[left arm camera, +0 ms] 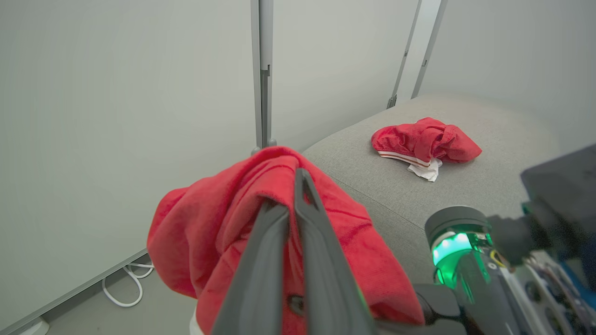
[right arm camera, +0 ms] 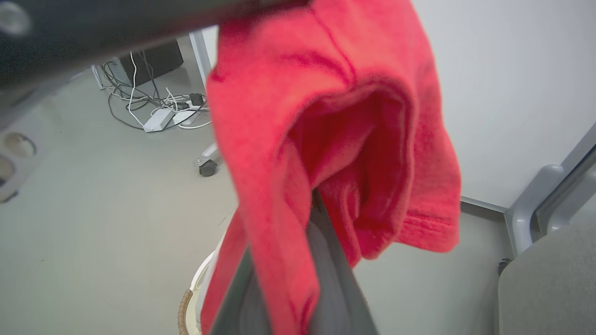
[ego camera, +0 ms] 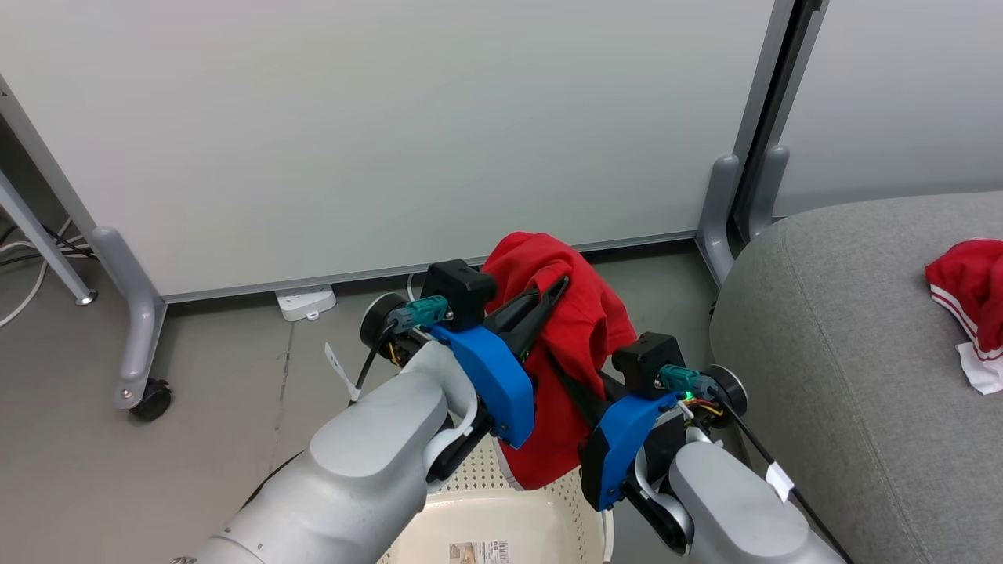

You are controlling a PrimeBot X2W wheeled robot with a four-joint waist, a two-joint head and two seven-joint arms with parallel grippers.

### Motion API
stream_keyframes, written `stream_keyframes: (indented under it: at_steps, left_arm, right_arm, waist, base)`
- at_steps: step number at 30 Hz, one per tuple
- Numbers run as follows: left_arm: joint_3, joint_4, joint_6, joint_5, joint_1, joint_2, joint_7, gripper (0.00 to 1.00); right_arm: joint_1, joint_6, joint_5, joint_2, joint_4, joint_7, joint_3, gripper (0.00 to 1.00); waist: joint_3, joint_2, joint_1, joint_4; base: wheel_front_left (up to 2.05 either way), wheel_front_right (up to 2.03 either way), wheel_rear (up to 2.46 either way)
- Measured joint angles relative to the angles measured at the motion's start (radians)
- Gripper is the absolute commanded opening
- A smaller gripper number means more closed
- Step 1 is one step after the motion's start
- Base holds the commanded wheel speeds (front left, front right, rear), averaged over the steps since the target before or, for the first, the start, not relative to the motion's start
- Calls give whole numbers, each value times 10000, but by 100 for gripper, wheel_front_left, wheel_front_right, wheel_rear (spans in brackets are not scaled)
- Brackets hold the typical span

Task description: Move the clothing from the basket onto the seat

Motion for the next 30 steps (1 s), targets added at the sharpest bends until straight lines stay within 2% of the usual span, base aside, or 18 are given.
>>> stream_keyframes:
  at_steps: [1,2,3,8,14,21,22,23,30]
  left_arm:
    - [27,-6,2,2,2,0,0,43]
    - [54,-17,2,10,9,0,0,80]
    - [82,-31,2,40,20,0,0,100]
    - [591,-347,58,345,216,0,-6,100]
    - [1438,-1187,136,1287,1099,136,-13,100]
    - [3264,-2947,257,2926,3241,648,-13,100]
    - [3264,-2947,257,2926,3241,648,-13,100]
    - [3753,-3335,326,3398,3768,736,-13,100]
    - [5237,-4165,322,4648,5419,926,-13,100]
  right_arm:
    - [-24,0,6,0,13,-12,4,0]
    - [-36,0,12,0,23,-33,2,0]
    - [-50,0,12,0,42,-56,2,0]
    - [-67,0,10,0,123,-121,-61,0]
    - [-68,0,-56,0,226,-192,-263,0]
    - [-61,0,-309,4,263,-247,-625,0]
    - [-61,0,-309,4,263,-247,-625,0]
    - [-58,0,-372,2,255,-249,-732,0]
    - [15,0,-470,-2,171,-242,-995,0]
  waist:
    - [3,0,0,-7]
    - [2,0,0,-11]
    - [3,0,0,-14]
    - [8,0,0,-5]
    - [24,0,0,53]
    - [123,0,0,168]
    - [123,0,0,168]
    - [145,0,0,198]
    - [158,0,0,305]
  base:
    - [0,0,0]
    - [0,0,0]
    - [0,0,0]
    - [0,0,0]
    - [0,0,0]
    - [0,0,0]
    - [0,0,0]
    - [0,0,0]
    - [0,0,0]
